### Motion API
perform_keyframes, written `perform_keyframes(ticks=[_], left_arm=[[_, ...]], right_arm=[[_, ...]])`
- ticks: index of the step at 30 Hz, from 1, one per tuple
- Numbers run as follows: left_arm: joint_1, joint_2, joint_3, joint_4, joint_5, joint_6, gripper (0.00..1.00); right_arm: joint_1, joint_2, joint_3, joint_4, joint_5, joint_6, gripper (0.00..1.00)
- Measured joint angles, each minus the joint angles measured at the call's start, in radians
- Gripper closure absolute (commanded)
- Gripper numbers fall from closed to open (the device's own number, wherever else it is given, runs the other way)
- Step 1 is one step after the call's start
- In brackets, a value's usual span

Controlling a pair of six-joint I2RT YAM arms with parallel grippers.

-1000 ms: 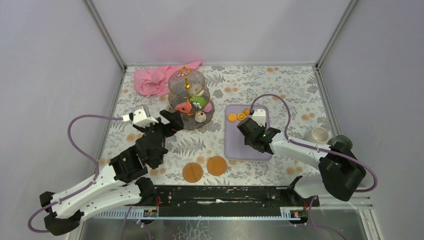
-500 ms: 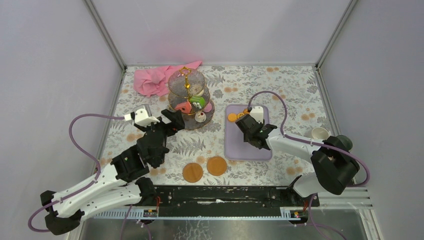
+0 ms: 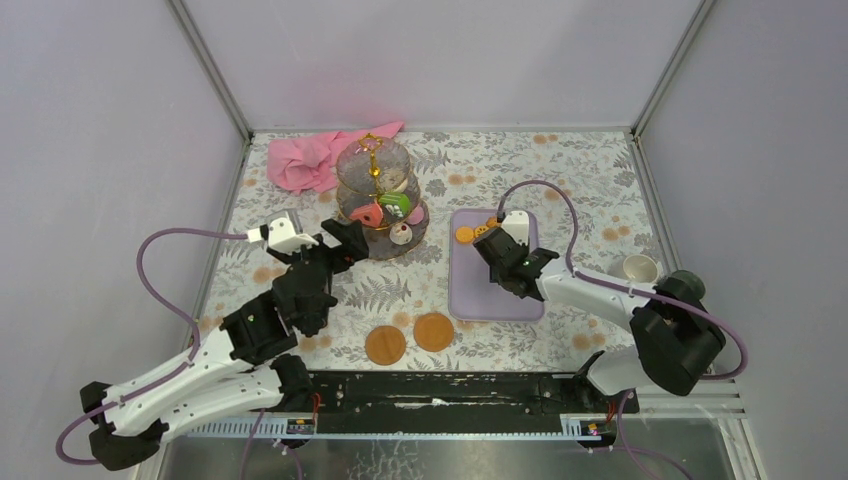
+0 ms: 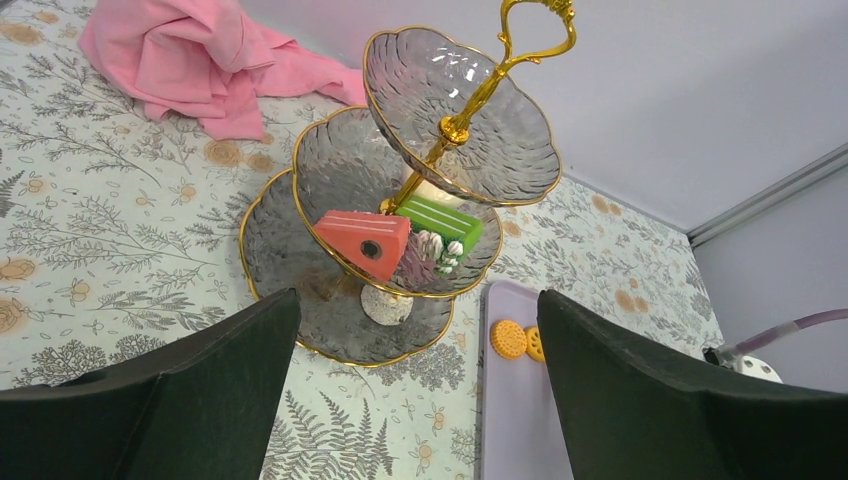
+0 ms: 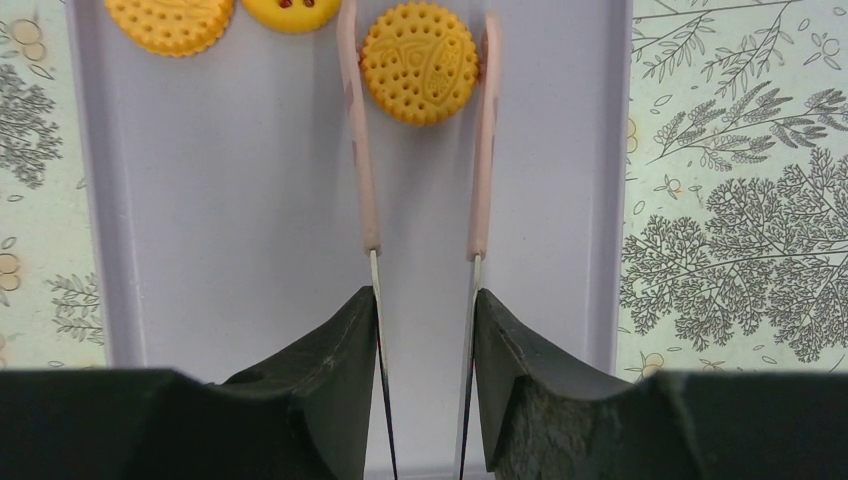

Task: Serve the afternoon tea
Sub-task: Pick up the desert from the tray.

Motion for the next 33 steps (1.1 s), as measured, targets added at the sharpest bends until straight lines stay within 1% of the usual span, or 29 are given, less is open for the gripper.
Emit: perform_keyframes(ticks=[7, 13, 19, 23, 33], left_arm=[[0.0, -0.026, 0.0, -0.023, -0.011, -0.008, 0.05], [0.0, -0.036, 0.022, -0.05, -0.032, -0.024, 0.05], [0.0, -0.041, 0.05, -0.069, -0.065, -0.028, 0.05], [0.0, -0.039, 0.068, -0.086, -0.084, -0.037, 0.05], [0.0, -0.006, 0.129, -0.164, -0.098, -0.069, 0.05]], right_arm=[[0.0, -0.053, 0.0, 0.0, 0.0, -0.01, 0.7], [0.0, -0.087, 0.0, -0.003, -0.016, -0.015, 0.7], [0.006, -0.161, 0.01, -0.029, -0.027, -0.024, 0.7], [0.04, -0.177, 0.077, -0.069, -0.026, -0.036, 0.7], [0.16, -0.178, 0.341, -0.132, -0.021, -0.085, 0.72]])
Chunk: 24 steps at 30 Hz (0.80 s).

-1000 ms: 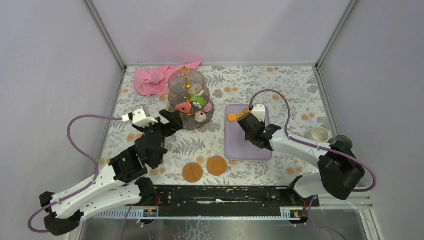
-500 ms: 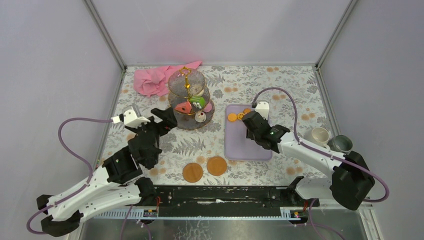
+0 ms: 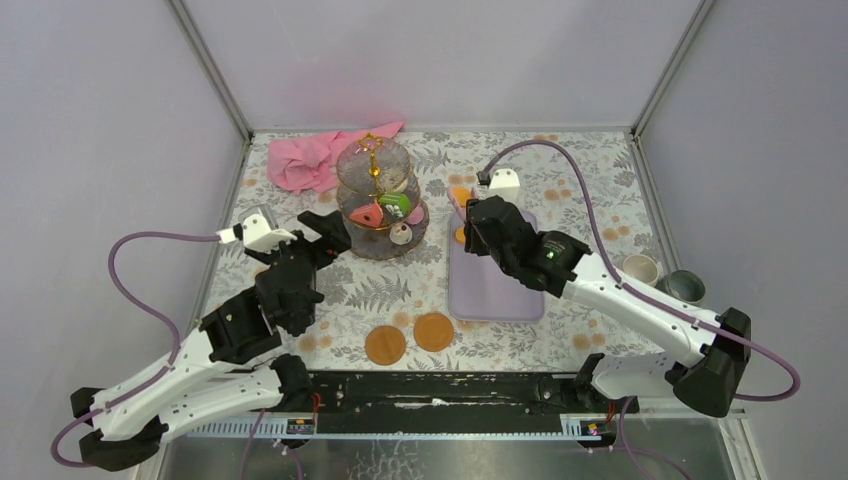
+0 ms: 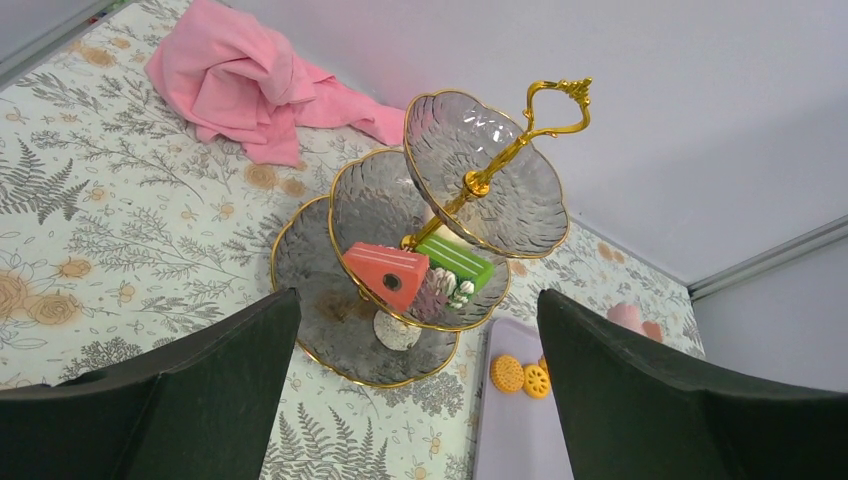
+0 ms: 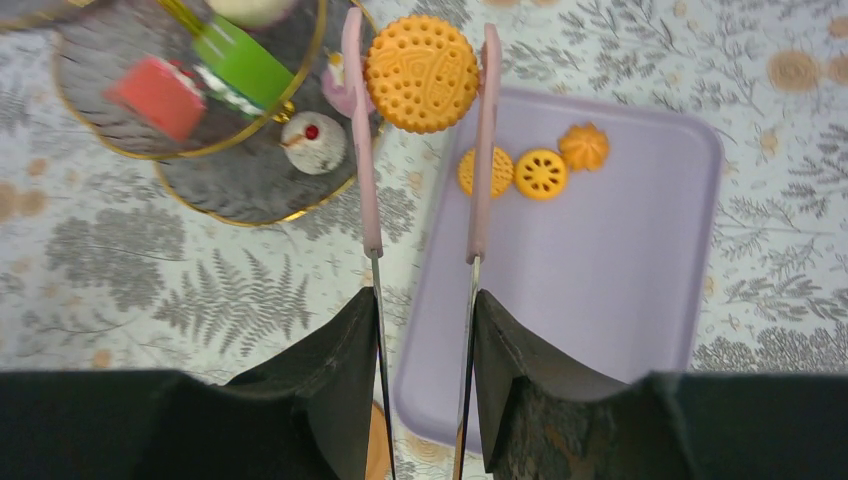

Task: Serve the afternoon tea
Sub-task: Pick up the desert from the tray, then place the desert on the desert table.

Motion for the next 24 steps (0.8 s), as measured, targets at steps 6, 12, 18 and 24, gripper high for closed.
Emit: perform_keyframes(ticks=[6, 12, 18, 24], left_arm=[[0.0, 0.018, 0.007, -0.025, 0.0, -0.014, 0.05], [0.0, 0.058, 0.024, -0.041, 0.0, -0.018, 0.05], [0.0, 0.071, 0.03, -0.048, 0.0, -0.02, 0.05], [0.0, 0.072, 0.03, -0.048, 0.0, -0.022, 0.05]], right_arm=[[0.04, 0.039, 0.143, -0.026, 0.005, -0.034, 0.72], [0.066, 0.116, 0.276, -0.054, 0.005, -0.065, 0.72], [0.073, 0.209, 0.389, -0.062, 0.003, -0.089, 0.72], [0.077, 0.294, 0.484, -0.084, -0.004, -0.107, 0.72]])
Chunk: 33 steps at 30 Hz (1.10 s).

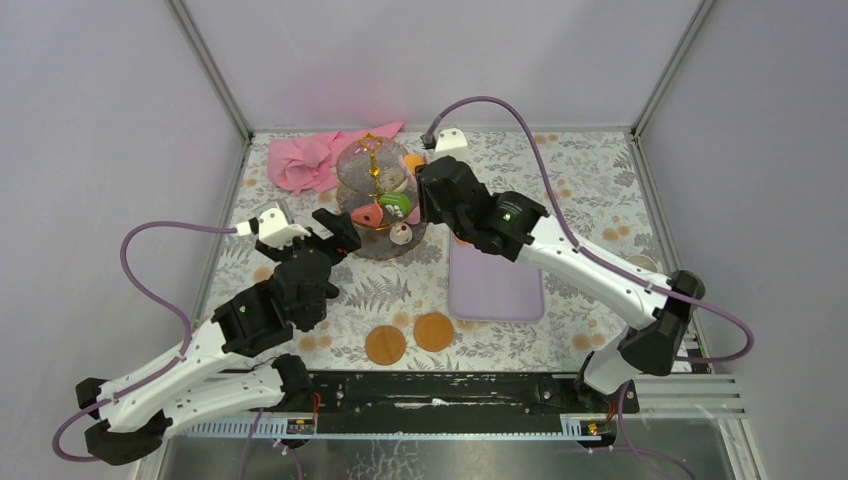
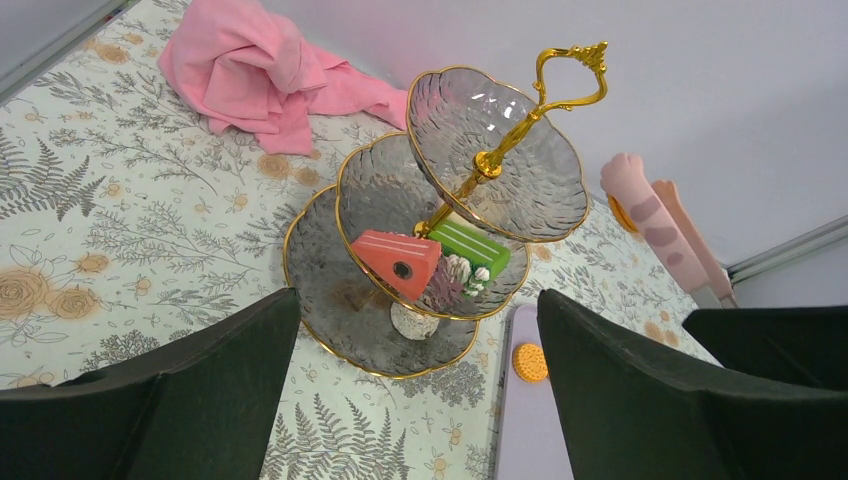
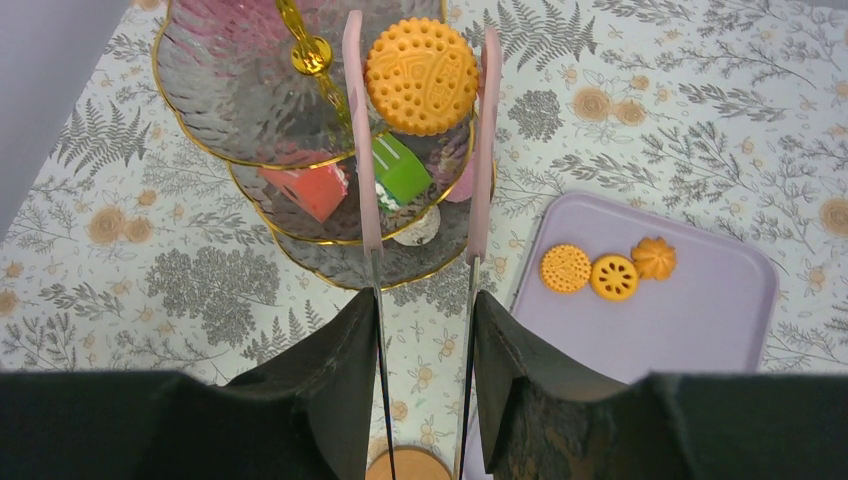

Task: Serve the afternoon tea
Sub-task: Place the desert on the desert table.

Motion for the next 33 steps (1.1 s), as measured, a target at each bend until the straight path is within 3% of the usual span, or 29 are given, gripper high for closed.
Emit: perform_keyframes(ticks=[11, 20, 33], left_arm=[[0.0, 0.0, 0.0, 0.002, 0.0, 0.006, 0.05], [0.002, -0.012, 0.0, 0.009, 0.0, 0.026, 0.05], [0.008, -0.022, -0.017, 0.034, 0.0, 0.053, 0.04]], right_arm=[[0.026, 0.161, 0.184, -0.037, -0.002, -0.026, 0.72], [0.044, 0.226, 0.215, -0.061, -0.017, -0.034, 0.7], [0.044, 0.24, 0.218, -0.065, -0.02, -0.047, 0.53]])
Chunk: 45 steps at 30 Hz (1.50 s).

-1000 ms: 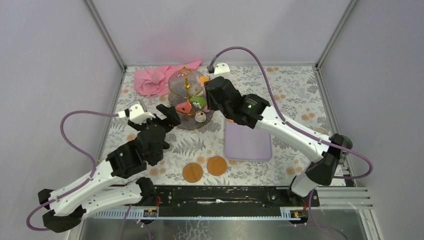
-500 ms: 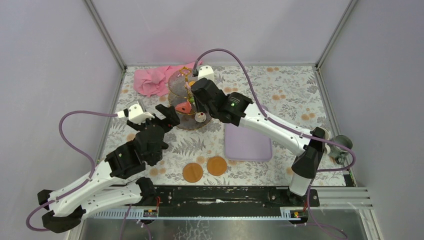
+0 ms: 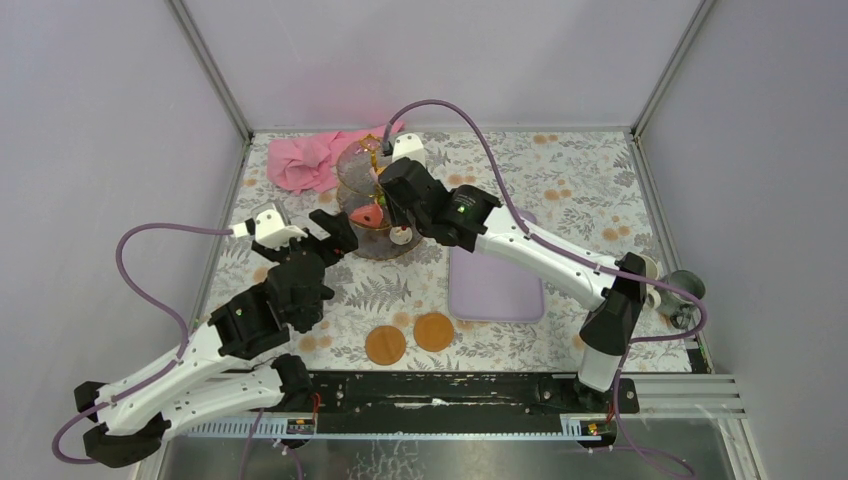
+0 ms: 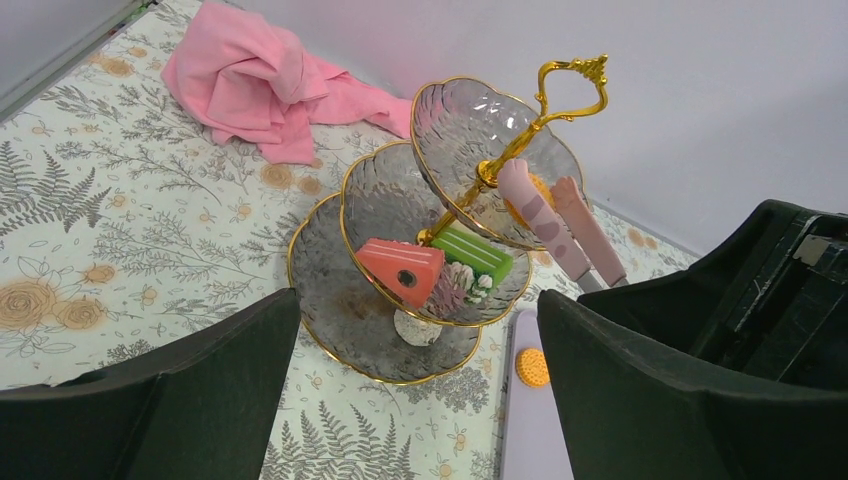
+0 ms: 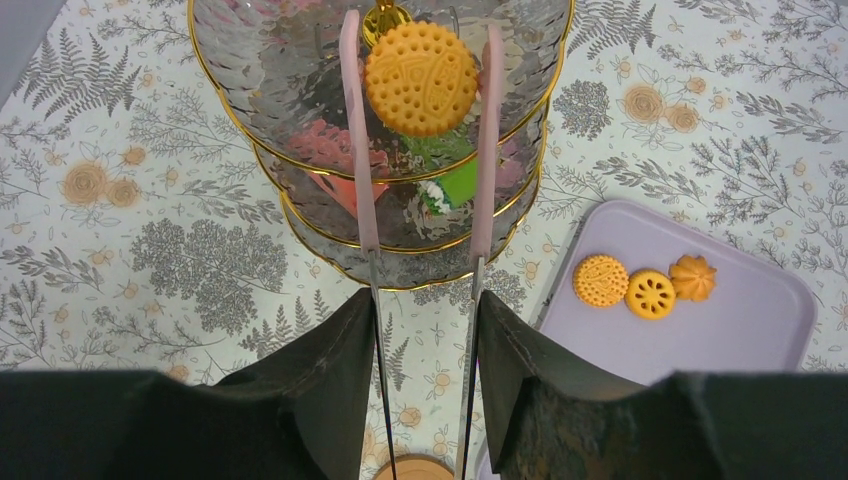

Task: Serve the afternoon tea
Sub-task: Place the desert on the desert table.

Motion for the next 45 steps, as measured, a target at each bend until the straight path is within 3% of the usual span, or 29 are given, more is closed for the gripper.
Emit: perform_keyframes(ticks=[21, 35, 41, 45], left_arm=[[0.016, 0.003, -0.011, 0.021, 0.0, 0.016, 0.04], [0.038, 0.036, -0.011, 0.041, 0.006, 0.026, 0.05], [0.112, 0.092, -0.008, 0.089, 0.056, 0.03, 0.07], [0.231, 0.147, 0.008, 0.109, 0.132, -0.005, 0.1]], right_arm=[[0.001, 0.005, -0.003, 0.042, 0.0, -0.023, 0.55], [0.017, -0.129, -0.111, 0.098, 0.006, -0.044, 0.56], [0.024, -0.238, -0.197, 0.116, 0.042, -0.048, 0.56], [0.024, -0.316, -0.277, 0.125, 0.075, -0.049, 0.56]])
